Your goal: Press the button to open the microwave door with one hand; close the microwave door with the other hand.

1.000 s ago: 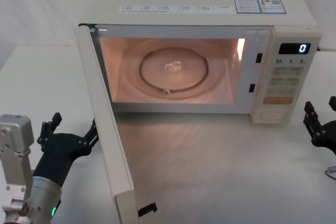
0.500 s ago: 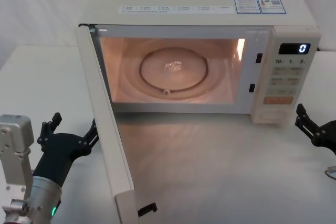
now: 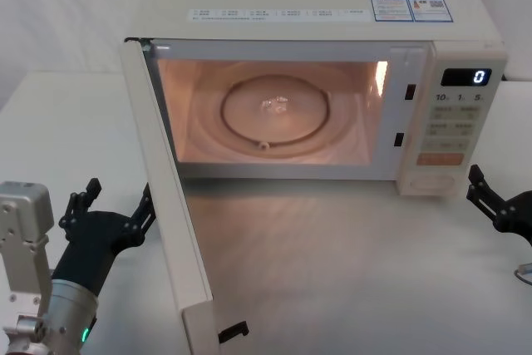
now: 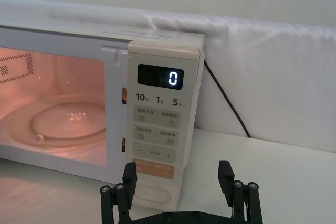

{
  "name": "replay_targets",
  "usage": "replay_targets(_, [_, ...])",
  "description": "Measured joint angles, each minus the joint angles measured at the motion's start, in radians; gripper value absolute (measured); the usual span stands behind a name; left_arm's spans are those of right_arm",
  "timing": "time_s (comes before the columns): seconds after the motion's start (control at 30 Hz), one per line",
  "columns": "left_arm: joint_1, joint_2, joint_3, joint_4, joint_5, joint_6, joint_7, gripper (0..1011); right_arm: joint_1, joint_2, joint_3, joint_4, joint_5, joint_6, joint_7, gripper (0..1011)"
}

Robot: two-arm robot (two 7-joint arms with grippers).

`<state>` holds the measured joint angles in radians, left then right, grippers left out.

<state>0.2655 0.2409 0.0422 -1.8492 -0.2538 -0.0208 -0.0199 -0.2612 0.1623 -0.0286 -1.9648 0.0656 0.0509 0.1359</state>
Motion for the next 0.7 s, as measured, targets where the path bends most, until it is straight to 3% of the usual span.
replay_targets(0.2, [0.000, 0.000, 0.000, 0.000, 0.000, 0.000, 0.000, 734, 0.000, 0.000, 0.000, 0.000, 0.000, 0.000, 0.000, 1002])
replay_targets(0.7, [0.000, 0.000, 0.000, 0.000, 0.000, 0.000, 0.000, 241, 0.000, 0.000, 0.000, 0.000, 0.000, 0.000, 0.000, 1002])
